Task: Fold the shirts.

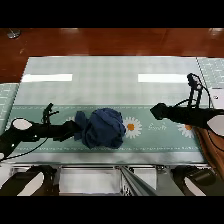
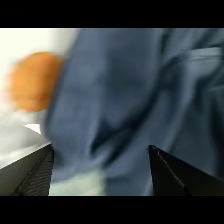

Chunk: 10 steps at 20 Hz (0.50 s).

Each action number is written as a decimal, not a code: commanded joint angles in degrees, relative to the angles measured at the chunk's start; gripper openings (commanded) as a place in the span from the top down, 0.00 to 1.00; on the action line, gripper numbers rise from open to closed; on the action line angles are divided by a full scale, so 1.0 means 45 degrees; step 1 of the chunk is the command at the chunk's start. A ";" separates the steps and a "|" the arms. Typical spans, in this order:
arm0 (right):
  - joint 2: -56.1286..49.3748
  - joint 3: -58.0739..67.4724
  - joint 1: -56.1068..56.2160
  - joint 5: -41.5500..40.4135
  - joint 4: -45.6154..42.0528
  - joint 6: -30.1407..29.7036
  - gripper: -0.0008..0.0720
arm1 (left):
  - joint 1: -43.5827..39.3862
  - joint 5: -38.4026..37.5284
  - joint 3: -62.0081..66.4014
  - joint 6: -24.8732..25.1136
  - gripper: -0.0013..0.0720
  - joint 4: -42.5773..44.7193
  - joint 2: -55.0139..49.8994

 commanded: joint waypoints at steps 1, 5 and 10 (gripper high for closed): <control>0.0000 -0.0010 0.0000 -0.0170 0.0933 -0.0233 0.13 | -0.1248 0.1506 0.0029 0.0758 0.03 -0.1248 -0.1433; -0.0709 -0.0005 0.0010 -0.1127 0.3876 -0.1452 0.14 | -0.1778 0.1613 0.0743 0.2268 0.95 -0.1967 -0.1962; -0.3434 0.0010 0.0942 -0.1603 0.8709 -0.4580 0.14 | -0.1773 0.1083 0.1370 0.2404 0.95 -0.1962 -0.1962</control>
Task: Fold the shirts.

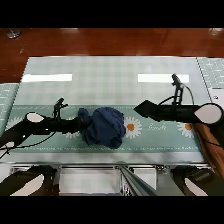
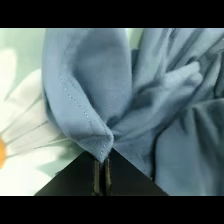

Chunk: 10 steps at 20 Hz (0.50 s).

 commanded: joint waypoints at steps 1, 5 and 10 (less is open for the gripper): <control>-0.1700 0.0010 0.0942 -0.0573 0.3599 -0.2244 0.14 | -0.0087 -0.0272 0.0291 0.0311 0.95 -0.0282 -0.0087; -0.2759 0.0010 0.2307 -0.0753 0.4371 -0.2798 0.14 | -0.0087 -0.0277 0.0291 0.0311 0.95 -0.0282 -0.0087; -0.3808 0.0010 0.3492 -0.1141 0.3759 -0.2817 0.72 | -0.0087 -0.0325 0.0296 0.0311 0.95 -0.0287 -0.0083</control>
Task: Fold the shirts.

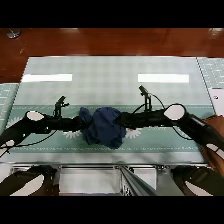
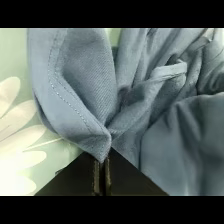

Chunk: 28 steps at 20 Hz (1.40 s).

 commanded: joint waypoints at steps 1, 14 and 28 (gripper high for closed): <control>-0.0792 0.0063 0.0563 -0.0296 0.0121 -0.0568 0.96 | 0.0000 -0.0160 0.0087 0.0044 0.95 -0.0010 0.0029; 0.2161 1.4877 -0.3740 0.4979 -0.7111 0.0068 0.96 | 0.2341 -0.0015 1.4945 0.0282 0.95 0.0942 0.4493; 0.6387 1.2216 -0.3740 1.3425 -0.9850 0.2317 0.96 | 0.2861 -0.5853 1.3216 -0.2040 0.95 0.4201 0.6883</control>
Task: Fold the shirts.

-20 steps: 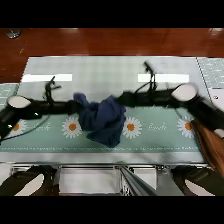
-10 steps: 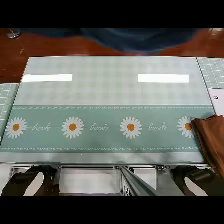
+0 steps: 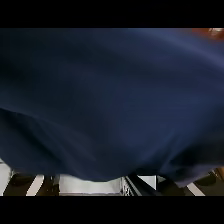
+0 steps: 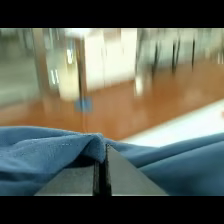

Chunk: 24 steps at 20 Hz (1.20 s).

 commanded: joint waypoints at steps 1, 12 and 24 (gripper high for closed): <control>0.0729 -0.3419 -0.0010 0.1545 -0.0505 0.0903 0.96 | 0.0000 -0.1005 -0.3075 -0.0223 0.95 -0.0330 -0.0238; -0.1443 -1.5140 -0.0015 -1.1613 -0.0253 0.3949 0.96 | -0.2346 0.3497 -0.6173 0.0602 0.95 -0.0860 -0.7329; -0.4614 -1.0210 -0.5731 -0.7922 0.0942 0.0811 0.12 | -0.0724 -0.1433 -0.7854 -0.1098 0.03 0.1195 -0.7485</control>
